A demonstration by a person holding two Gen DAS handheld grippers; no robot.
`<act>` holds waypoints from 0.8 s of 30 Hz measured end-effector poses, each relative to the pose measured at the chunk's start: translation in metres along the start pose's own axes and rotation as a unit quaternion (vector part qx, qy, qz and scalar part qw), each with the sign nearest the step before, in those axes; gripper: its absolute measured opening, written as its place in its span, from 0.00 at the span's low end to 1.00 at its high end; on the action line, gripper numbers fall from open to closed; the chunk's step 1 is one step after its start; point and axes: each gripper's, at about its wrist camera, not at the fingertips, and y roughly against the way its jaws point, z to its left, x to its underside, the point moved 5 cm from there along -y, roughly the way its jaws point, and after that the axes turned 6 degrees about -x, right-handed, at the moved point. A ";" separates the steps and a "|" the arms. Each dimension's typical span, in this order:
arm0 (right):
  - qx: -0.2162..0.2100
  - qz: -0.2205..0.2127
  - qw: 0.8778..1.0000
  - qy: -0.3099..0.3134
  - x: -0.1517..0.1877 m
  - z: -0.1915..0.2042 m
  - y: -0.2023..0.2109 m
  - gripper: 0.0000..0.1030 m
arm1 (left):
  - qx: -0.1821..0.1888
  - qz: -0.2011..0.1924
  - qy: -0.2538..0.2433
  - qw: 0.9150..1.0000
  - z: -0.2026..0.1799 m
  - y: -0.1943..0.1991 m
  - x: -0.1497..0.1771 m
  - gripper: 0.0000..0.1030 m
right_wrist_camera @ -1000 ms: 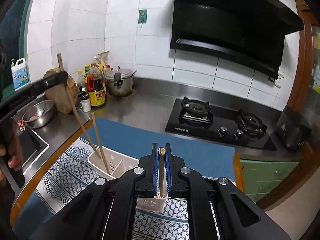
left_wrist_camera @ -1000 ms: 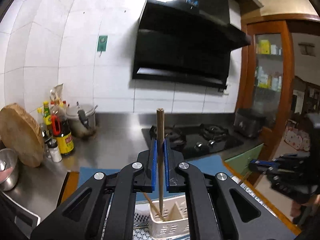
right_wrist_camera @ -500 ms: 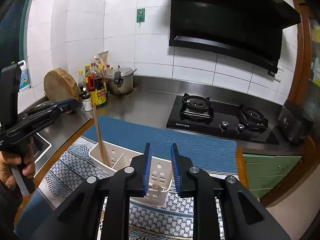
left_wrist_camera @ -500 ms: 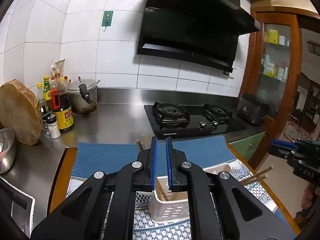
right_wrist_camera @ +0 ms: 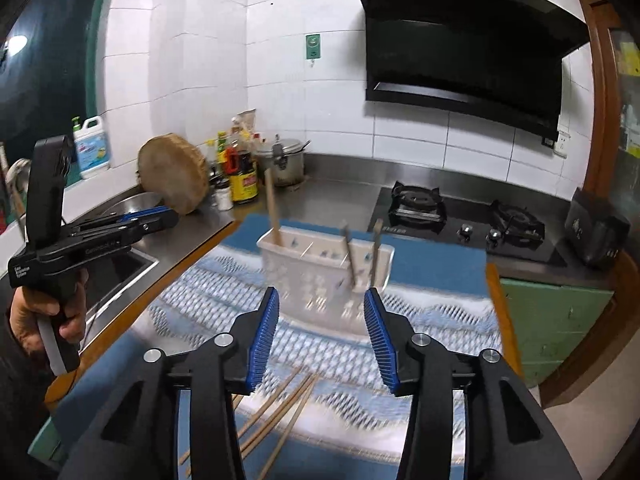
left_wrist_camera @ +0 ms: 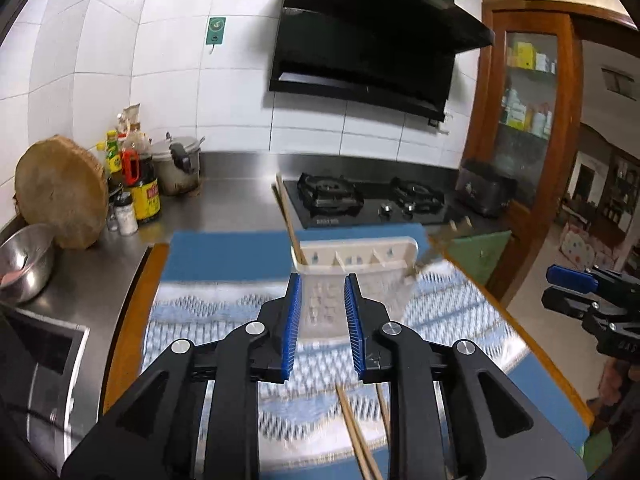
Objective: Organize utensils
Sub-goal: 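Move the left tool back to the chopsticks and grasp one more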
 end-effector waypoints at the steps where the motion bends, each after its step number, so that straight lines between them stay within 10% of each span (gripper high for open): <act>1: -0.002 0.002 1.000 -0.001 0.008 0.004 0.002 0.49 | -0.001 0.003 -0.002 1.000 -0.001 0.006 0.009 0.22; 24: 0.016 0.124 0.991 -0.056 0.190 0.058 -0.039 0.38 | -0.019 0.117 -0.013 0.993 -0.024 0.026 0.173 0.24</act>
